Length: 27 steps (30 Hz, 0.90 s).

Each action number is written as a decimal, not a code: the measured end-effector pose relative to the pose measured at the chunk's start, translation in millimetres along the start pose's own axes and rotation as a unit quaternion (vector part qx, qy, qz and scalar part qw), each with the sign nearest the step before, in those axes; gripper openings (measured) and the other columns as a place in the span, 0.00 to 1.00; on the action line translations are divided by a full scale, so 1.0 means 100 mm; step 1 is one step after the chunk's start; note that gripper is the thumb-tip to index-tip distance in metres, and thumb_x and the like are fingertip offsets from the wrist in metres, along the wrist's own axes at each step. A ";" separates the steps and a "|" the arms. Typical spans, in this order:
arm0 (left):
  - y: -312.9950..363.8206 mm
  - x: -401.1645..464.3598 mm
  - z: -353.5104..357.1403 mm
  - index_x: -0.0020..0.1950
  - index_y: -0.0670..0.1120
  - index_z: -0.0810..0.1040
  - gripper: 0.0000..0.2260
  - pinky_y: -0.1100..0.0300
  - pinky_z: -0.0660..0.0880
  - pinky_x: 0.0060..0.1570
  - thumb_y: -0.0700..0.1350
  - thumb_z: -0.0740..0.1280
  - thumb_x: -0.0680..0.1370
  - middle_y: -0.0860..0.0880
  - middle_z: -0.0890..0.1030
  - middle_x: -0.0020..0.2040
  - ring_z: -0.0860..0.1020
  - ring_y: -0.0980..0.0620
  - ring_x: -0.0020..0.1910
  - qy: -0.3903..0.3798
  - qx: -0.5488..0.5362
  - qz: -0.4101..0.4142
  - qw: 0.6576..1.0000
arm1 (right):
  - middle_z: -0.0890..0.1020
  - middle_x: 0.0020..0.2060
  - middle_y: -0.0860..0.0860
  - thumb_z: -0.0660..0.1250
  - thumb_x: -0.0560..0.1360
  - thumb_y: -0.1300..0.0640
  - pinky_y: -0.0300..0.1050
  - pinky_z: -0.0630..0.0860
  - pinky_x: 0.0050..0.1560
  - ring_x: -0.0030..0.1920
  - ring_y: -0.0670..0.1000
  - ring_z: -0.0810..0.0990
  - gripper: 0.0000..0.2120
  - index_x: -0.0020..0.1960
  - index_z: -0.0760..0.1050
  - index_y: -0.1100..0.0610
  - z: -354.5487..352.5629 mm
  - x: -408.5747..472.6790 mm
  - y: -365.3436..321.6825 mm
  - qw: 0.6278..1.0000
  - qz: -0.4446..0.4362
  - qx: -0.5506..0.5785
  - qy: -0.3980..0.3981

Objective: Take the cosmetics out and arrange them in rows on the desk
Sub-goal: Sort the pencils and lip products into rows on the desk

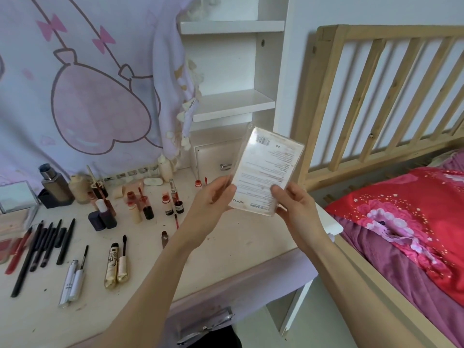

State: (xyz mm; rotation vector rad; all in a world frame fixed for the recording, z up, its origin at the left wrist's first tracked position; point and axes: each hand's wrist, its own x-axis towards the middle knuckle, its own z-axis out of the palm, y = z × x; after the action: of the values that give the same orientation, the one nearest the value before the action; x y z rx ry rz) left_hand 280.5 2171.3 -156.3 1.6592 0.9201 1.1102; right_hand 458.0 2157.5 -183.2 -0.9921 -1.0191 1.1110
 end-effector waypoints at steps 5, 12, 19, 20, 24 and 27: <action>0.01 0.08 -0.12 0.67 0.53 0.67 0.23 0.60 0.74 0.56 0.45 0.69 0.75 0.52 0.77 0.58 0.76 0.58 0.55 0.108 0.005 -0.014 0.994 | 0.83 0.51 0.49 0.66 0.76 0.61 0.39 0.75 0.51 0.51 0.47 0.80 0.12 0.58 0.78 0.53 0.05 -0.01 -0.06 0.986 -0.094 -0.136 0.004; 0.08 0.12 -0.23 0.57 0.59 0.70 0.18 0.58 0.68 0.59 0.56 0.68 0.69 0.66 0.74 0.51 0.71 0.62 0.54 0.097 0.288 0.184 0.935 | 0.73 0.39 0.42 0.71 0.69 0.56 0.53 0.73 0.49 0.42 0.42 0.73 0.13 0.54 0.81 0.49 0.13 0.03 -0.10 0.872 -0.289 -0.394 0.012; 0.12 0.04 -0.13 0.44 0.52 0.75 0.10 0.48 0.76 0.45 0.43 0.74 0.69 0.57 0.82 0.42 0.79 0.50 0.38 0.157 0.071 0.098 0.980 | 0.70 0.65 0.44 0.74 0.66 0.45 0.39 0.67 0.64 0.65 0.44 0.69 0.35 0.69 0.64 0.49 0.19 -0.06 -0.18 0.981 -0.095 -0.143 0.092; 0.13 0.03 -0.11 0.45 0.50 0.75 0.10 0.46 0.75 0.44 0.44 0.74 0.69 0.56 0.82 0.42 0.77 0.46 0.35 0.162 0.050 0.094 0.981 | 0.69 0.67 0.45 0.74 0.63 0.39 0.47 0.70 0.65 0.67 0.47 0.68 0.42 0.71 0.61 0.48 0.19 -0.05 -0.16 0.996 -0.026 -0.051 0.070; 0.12 0.00 -0.08 0.43 0.51 0.74 0.09 0.54 0.73 0.40 0.43 0.74 0.70 0.57 0.82 0.45 0.76 0.55 0.34 0.136 0.049 0.096 0.985 | 0.71 0.64 0.53 0.75 0.52 0.31 0.60 0.74 0.60 0.63 0.59 0.73 0.41 0.62 0.70 0.41 0.19 -0.07 -0.10 0.980 0.096 0.173 -0.026; 0.09 -0.03 -0.08 0.42 0.51 0.73 0.10 0.60 0.73 0.49 0.39 0.72 0.71 0.62 0.82 0.45 0.79 0.62 0.46 0.095 0.072 0.086 0.989 | 0.76 0.53 0.52 0.77 0.49 0.32 0.58 0.75 0.59 0.56 0.54 0.79 0.45 0.60 0.70 0.52 0.21 -0.04 -0.09 0.981 0.076 0.180 -0.019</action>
State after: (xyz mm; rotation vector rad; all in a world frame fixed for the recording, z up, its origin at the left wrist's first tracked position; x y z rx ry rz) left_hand 272.5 2168.0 -146.9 1.7998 1.0135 1.3646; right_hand 438.8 2154.1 -170.0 -0.7666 -0.7450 1.3871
